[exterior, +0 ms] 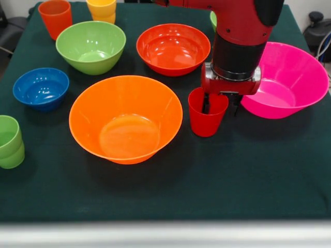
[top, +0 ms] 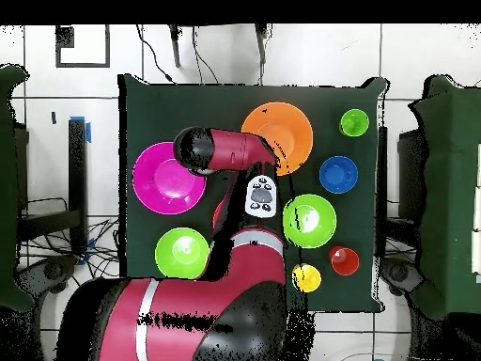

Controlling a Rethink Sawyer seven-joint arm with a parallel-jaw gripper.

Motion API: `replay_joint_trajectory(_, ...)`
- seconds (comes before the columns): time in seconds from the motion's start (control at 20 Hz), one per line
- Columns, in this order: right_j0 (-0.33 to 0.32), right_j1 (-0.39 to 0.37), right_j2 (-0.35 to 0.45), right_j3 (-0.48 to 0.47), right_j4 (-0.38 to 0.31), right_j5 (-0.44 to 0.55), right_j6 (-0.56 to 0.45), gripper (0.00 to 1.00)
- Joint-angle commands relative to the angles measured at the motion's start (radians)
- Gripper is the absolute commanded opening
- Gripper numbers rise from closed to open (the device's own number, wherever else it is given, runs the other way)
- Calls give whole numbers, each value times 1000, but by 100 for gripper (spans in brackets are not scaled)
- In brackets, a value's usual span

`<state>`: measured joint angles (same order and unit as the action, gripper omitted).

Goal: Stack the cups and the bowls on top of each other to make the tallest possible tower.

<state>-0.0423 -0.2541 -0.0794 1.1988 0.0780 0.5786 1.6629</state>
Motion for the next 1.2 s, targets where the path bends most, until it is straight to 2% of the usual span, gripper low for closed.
replay_joint_trajectory(0.05, 10, 43, 50, -37, -46, 51, 56, 100)
replay_joint_trajectory(0.6, 33, 78, 20, -106, -34, 113, 72, 100)
replay_joint_trajectory(0.65, 36, 80, 14, -112, -33, 121, 69, 0)
replay_joint_trajectory(1.2, 52, 91, -9, -138, -25, 159, 83, 0)
